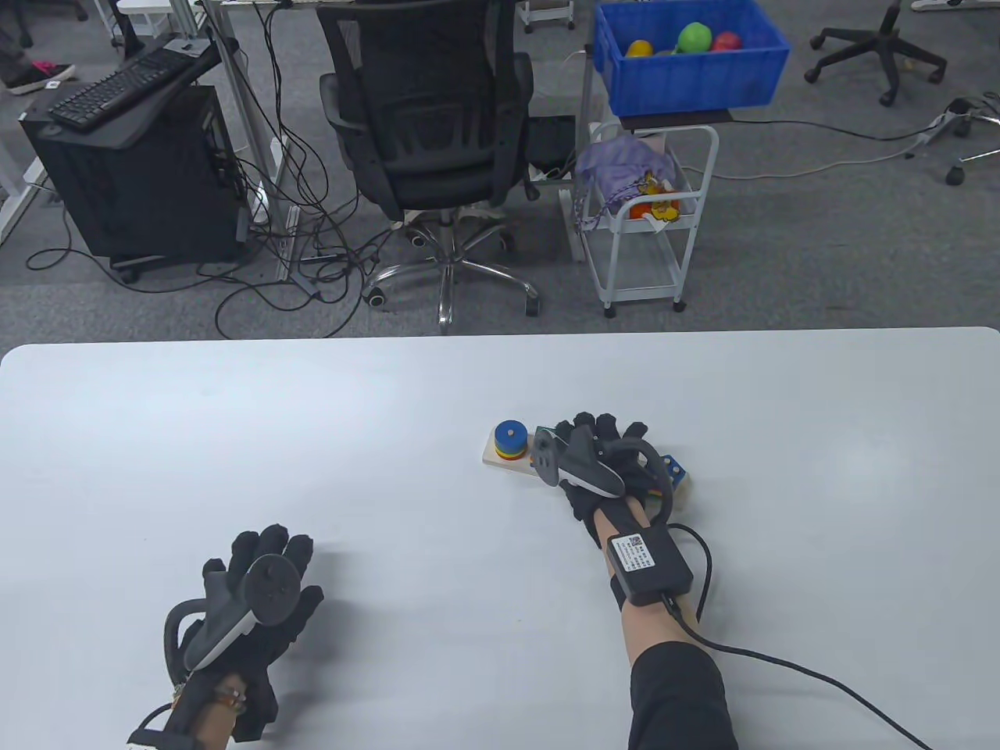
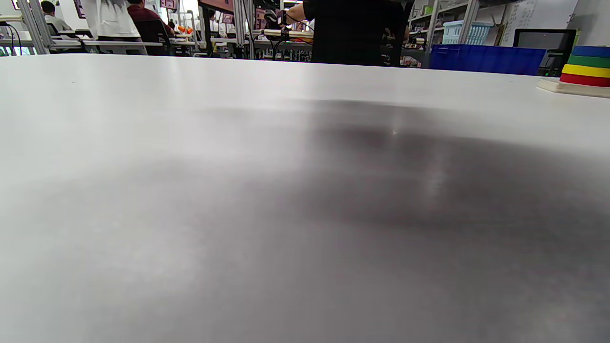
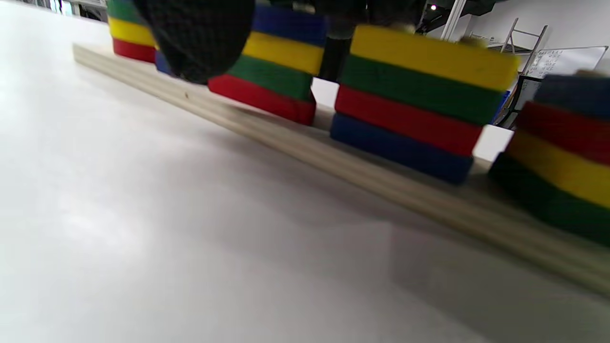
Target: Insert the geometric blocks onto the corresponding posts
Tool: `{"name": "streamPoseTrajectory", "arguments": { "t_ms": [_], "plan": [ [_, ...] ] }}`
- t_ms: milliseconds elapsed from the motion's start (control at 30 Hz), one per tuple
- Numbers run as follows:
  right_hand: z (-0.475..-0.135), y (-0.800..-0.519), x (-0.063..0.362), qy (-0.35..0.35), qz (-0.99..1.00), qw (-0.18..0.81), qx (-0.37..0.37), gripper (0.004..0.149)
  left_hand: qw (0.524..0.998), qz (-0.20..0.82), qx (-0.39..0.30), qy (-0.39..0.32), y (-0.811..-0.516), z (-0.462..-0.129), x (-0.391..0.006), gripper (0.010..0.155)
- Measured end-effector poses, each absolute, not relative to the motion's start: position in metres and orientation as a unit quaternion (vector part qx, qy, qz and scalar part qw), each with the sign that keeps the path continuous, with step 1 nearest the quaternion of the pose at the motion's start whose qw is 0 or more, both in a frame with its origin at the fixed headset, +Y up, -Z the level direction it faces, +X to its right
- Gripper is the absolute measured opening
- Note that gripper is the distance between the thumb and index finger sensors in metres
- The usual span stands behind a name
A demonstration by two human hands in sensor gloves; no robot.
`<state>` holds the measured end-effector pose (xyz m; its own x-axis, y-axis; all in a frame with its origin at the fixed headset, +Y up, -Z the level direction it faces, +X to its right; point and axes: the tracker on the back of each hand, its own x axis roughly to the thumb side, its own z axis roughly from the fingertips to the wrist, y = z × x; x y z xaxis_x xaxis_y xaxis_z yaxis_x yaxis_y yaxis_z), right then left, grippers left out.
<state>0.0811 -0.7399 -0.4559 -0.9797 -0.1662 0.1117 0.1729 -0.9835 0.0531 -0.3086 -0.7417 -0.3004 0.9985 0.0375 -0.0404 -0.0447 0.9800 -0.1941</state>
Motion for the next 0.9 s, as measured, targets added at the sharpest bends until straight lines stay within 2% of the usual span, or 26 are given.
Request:
{"name": "streamPoseTrajectory", "arguments": {
  "t_ms": [100, 267, 433, 600, 700, 767, 833, 900],
  "plan": [
    [-0.443, -0.73, 0.084, -0.017, -0.995, 0.071, -0.068, 0.07, 0.995, 0.023, -0.095, 0.021, -0.741, -0.3, -0.31, 0.07],
    [-0.402, -0.715, 0.088, 0.002, -0.994, 0.04, -0.105, 0.07, 0.996, 0.039, -0.078, 0.021, -0.737, -0.298, -0.312, 0.07],
    [-0.34, -0.705, 0.094, 0.019, -0.989, 0.001, -0.146, 0.07, 0.997, 0.044, -0.06, 0.011, -0.731, -0.294, -0.309, 0.069],
    [-0.287, -0.704, 0.101, 0.004, -0.988, -0.033, -0.152, 0.07, 0.998, 0.05, -0.038, -0.008, -0.726, -0.286, -0.304, 0.073],
    [-0.268, -0.712, 0.107, 0.001, -0.988, -0.048, -0.149, 0.071, 0.999, 0.044, -0.029, -0.013, -0.724, -0.283, -0.302, 0.075],
    [-0.259, -0.718, 0.113, 0.029, -0.987, -0.069, -0.142, 0.07, 0.998, 0.051, -0.017, -0.018, -0.724, -0.283, -0.301, 0.073],
    [-0.258, -0.719, 0.12, 0.019, -0.989, -0.043, -0.139, 0.072, 0.998, 0.047, -0.023, -0.019, -0.724, -0.283, -0.3, 0.073],
    [-0.263, -0.718, 0.129, 0.053, -0.991, -0.034, -0.119, 0.072, 0.999, 0.039, -0.028, -0.019, -0.725, -0.284, -0.3, 0.074]
  ]
}}
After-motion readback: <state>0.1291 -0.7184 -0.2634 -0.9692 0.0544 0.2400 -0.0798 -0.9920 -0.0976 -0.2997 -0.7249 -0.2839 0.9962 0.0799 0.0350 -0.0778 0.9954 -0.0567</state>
